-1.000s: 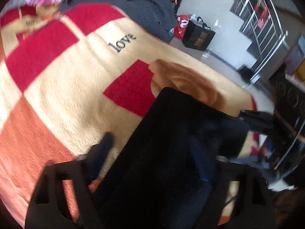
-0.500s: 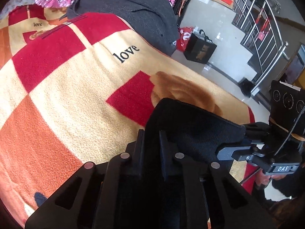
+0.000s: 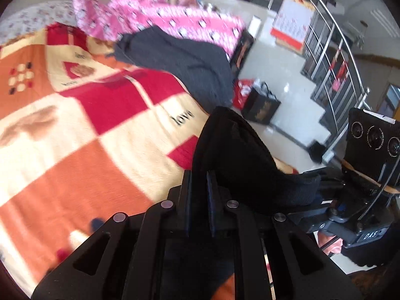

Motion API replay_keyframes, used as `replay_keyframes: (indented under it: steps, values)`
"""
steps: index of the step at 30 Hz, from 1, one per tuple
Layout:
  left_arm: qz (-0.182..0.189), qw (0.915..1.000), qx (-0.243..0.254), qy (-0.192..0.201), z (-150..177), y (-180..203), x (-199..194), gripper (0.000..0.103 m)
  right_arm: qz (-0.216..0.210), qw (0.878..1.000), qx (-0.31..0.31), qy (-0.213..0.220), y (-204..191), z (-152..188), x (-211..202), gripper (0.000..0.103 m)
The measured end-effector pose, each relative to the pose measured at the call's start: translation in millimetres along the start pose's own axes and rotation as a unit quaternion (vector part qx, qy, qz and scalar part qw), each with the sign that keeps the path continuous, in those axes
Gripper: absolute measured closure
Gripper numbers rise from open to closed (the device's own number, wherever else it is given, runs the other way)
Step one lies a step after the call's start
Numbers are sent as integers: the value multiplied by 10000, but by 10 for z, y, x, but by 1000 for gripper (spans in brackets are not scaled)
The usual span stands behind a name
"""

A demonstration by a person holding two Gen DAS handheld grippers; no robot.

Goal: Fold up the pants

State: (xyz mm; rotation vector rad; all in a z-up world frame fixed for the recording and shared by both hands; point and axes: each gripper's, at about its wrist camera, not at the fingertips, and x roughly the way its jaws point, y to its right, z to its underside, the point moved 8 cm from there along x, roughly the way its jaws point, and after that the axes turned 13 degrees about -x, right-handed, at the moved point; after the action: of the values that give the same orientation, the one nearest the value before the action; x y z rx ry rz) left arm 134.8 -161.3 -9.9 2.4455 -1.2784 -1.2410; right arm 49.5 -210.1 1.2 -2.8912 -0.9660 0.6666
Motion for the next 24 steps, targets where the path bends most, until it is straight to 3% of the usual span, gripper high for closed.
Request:
replay_keyframes:
  steps: [4,8,11,14,15,16,17,19,24]
  values:
    - [-261,9981,-468,318,129,-374,-526,93,-455,9986,-265,-47,-403,-126,274,94]
    - [-793,9884,-1195,499,442,-978,-1026,94,-997,9929,-465,-455,-875,-3,760,94]
    - [-1301,9758,-1656,584,764,-1378,-1333,94,-1333,9843,-531,-1026,-1157,327,1248,94]
    - [-1522,9647,-2083,531,1037,-1574,-1502,94,-1556,9674,-401,-1959,-1354,772,1751,91]
    - [-1501,9625,-2195,534,1099,-1607,-1546,93,-1574,9665,-296,-2007,-1374,836,1819,89]
    - [-1486,9607,-2277,557,1150,-1651,-1589,93,-1623,9708,-217,-1754,-1379,781,1776,83]
    - [-1518,9587,-2337,573,1204,-1648,-1628,93,-1815,9690,-112,-1669,-1408,734,1723,63]
    - [-1534,9575,-2366,605,1285,-1626,-1689,93,-1974,9684,99,-1522,-1370,620,1559,43]
    - [-1504,9560,-2454,560,1397,-1526,-1626,93,-1100,9884,167,-1035,-861,387,1013,43]
